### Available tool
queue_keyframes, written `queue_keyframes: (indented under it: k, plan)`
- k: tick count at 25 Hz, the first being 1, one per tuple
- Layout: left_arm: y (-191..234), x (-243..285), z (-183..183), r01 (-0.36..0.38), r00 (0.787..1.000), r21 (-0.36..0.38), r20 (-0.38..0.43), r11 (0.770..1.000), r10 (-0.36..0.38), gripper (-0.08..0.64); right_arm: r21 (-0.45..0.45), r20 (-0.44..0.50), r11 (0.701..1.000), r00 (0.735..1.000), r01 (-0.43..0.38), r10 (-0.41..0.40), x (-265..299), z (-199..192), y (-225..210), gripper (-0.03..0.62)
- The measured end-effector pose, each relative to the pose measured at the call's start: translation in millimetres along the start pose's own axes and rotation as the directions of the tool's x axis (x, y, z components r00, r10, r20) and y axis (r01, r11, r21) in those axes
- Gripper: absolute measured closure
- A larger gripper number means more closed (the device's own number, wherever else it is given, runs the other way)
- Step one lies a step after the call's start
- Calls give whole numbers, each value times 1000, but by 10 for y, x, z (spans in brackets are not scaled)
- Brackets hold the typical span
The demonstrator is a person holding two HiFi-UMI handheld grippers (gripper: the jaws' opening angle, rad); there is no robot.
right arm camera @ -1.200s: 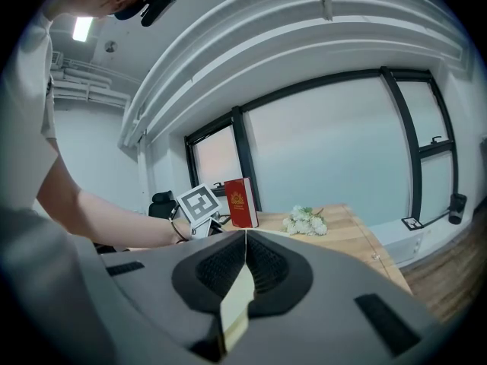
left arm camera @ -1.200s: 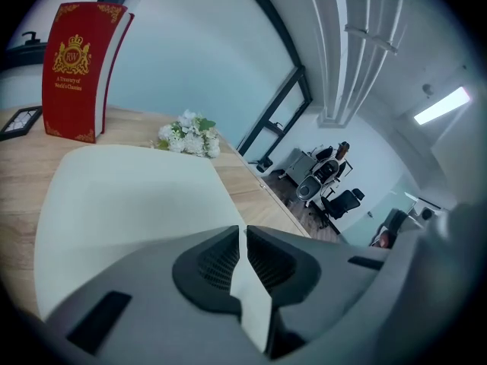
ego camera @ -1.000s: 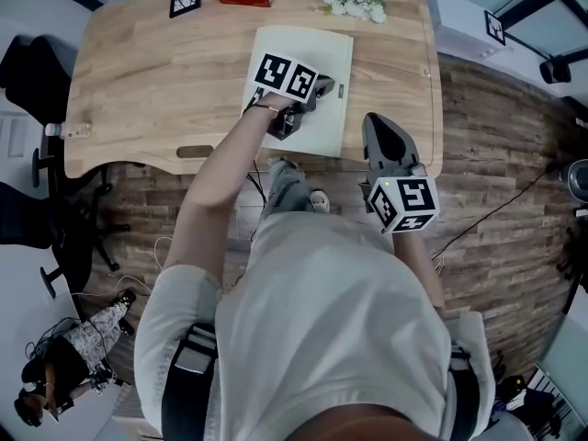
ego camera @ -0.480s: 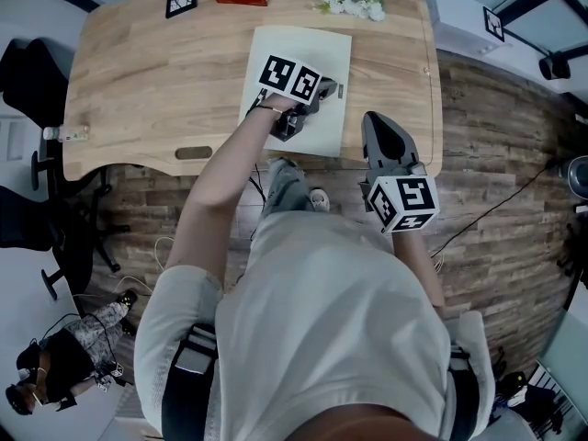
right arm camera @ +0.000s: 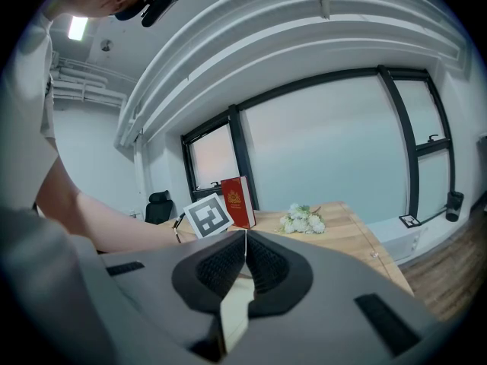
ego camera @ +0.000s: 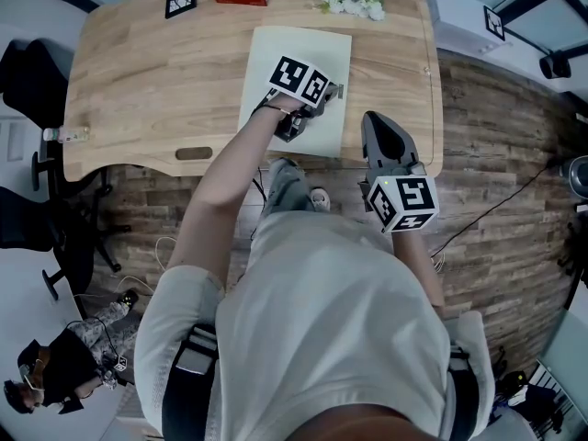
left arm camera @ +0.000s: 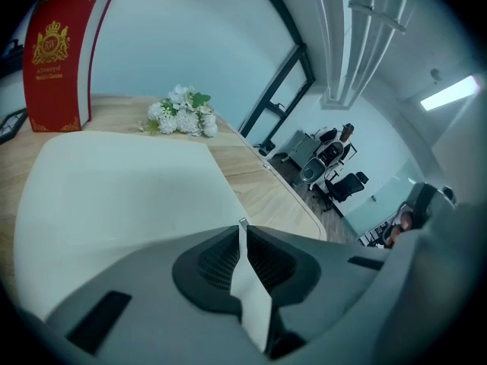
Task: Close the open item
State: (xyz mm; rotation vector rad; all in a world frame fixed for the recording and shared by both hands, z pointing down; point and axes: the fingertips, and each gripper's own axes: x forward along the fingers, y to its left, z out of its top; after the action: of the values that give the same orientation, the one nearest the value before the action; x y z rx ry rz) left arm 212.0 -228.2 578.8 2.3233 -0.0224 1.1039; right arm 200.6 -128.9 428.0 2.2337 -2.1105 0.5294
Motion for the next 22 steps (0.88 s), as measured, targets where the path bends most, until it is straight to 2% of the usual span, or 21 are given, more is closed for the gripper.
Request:
queue_keyframes:
  k: [3, 10, 16, 22]
  plan:
    - [2, 36, -38, -27, 999, 28, -26, 999, 27, 517, 2, 0, 1000, 1000, 0, 0, 5, -6, 4, 572]
    - [38, 65, -59, -83, 996, 49, -29, 995, 85, 538, 6, -2, 1000, 1000, -6, 6, 34, -16, 5, 572]
    - [57, 84, -64, -85, 996, 21, -35, 996, 86, 540, 9, -3, 1000, 1000, -15, 15, 67, -30, 28, 572]
    - [64, 94, -61, -104, 994, 24, -27, 994, 105, 540, 7, -2, 1000, 1000, -23, 23, 76, -23, 50, 572]
